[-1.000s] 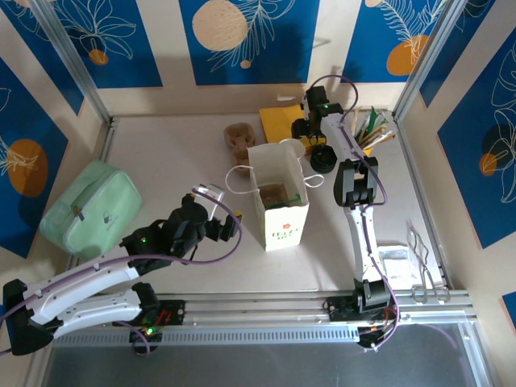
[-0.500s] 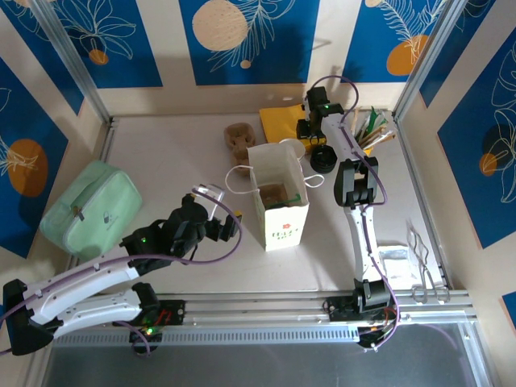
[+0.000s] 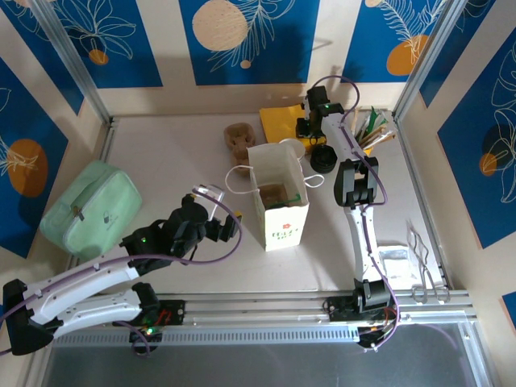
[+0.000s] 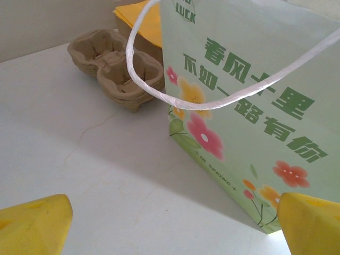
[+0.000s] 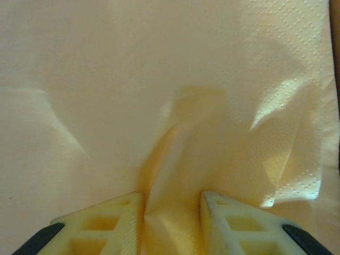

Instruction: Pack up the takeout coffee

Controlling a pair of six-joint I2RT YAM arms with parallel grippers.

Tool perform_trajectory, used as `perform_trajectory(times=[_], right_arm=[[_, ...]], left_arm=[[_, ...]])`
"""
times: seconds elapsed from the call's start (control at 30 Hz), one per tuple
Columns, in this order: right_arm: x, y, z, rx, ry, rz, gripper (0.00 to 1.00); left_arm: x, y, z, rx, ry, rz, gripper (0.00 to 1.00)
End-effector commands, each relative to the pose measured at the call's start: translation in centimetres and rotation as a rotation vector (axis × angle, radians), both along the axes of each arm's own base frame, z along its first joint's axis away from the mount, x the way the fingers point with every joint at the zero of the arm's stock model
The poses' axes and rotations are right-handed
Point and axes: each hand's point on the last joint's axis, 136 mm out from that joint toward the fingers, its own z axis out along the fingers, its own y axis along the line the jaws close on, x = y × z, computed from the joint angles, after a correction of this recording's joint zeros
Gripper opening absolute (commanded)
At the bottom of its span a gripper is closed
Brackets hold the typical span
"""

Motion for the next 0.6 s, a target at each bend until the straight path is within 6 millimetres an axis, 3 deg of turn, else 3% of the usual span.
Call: perform_trajectory(times=[0.0,0.23,0.57], right_arm=[[0.2,1.0,4.6,0.083,-0.063,0.001,0.31],[0.2,0.5,4.9,0.094,-0.060,-0.015,0.29],[0.2,0.5,7.4,0.114,-0.097,-0.021,0.21]], left_arm=[[-0.1,0.5,0.7,-0.002,-0.015,0.012,0.99],[-0.2,0.6,0.8,0.001,-0.016,0.011,0.99],[-0.2,0.7,0.8,-0.002,-0.013,0.013,0.99]])
